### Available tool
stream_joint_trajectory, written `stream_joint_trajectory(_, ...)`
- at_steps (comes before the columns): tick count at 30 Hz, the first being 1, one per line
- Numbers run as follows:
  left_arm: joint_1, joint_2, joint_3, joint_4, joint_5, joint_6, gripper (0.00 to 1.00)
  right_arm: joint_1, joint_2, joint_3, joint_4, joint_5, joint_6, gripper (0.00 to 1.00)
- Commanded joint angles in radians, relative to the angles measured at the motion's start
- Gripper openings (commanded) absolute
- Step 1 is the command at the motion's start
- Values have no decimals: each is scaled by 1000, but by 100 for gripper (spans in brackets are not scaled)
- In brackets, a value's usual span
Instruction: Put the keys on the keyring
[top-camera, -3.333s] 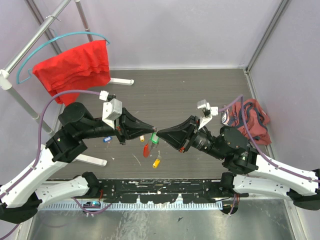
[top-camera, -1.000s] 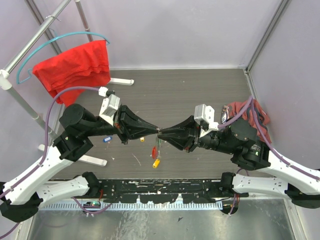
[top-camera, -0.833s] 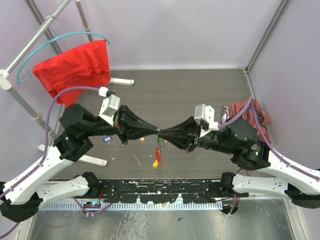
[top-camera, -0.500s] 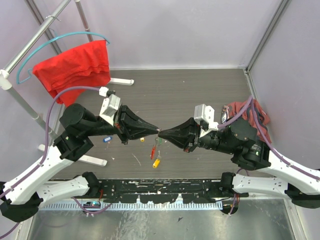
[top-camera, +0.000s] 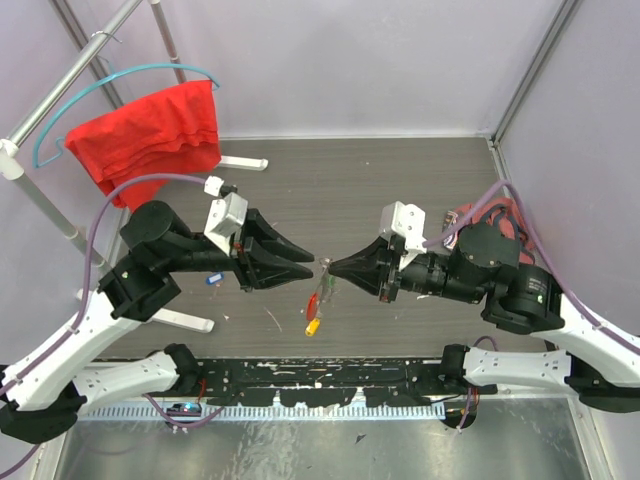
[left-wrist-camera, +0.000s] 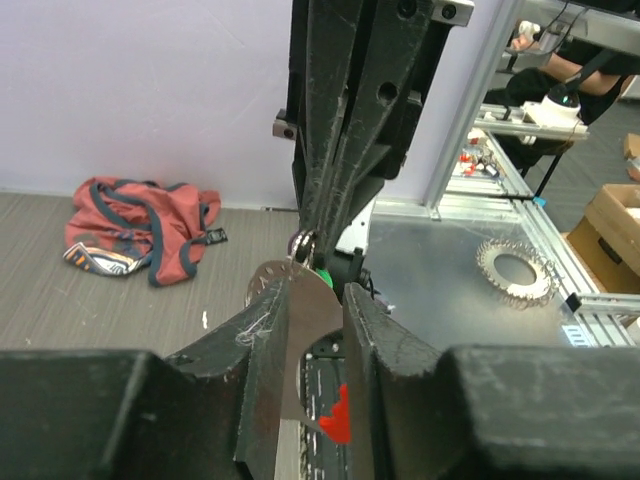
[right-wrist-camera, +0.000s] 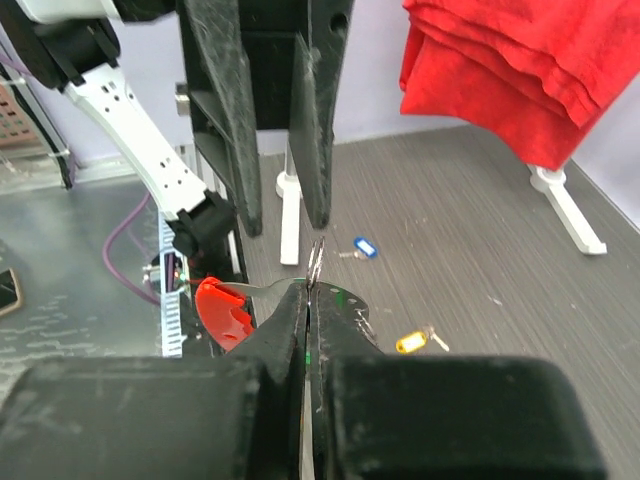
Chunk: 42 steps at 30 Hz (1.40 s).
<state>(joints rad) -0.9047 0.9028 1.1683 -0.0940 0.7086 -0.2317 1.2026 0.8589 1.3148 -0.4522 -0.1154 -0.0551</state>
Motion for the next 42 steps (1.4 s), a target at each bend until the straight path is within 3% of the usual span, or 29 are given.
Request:
stream_joint_trajectory(1, 2, 8, 103, -190, 0, 115, 36, 5, 28, 123, -176, 60, -21, 1)
stream_joint_trajectory(7, 2, 62, 185, -328, -27, 212, 40, 5, 90, 203, -341, 48, -2, 1)
stream_joint_trajectory(16, 2, 111, 227, -368, -2, 253, 51, 5, 130, 227, -376, -15, -15, 1)
stream_joint_trajectory(25, -1, 161, 276, -470, 100, 305, 50, 5, 144, 249, -365, -30, -21, 1)
stream_joint_trajectory(37, -49, 189, 284, -489, 30, 337, 48, 5, 157, 245, -348, -73, -22, 1)
stream_joint_trajectory(42, -59, 197, 290, -492, 29, 343, 40, 5, 162, 251, -338, -72, -22, 1)
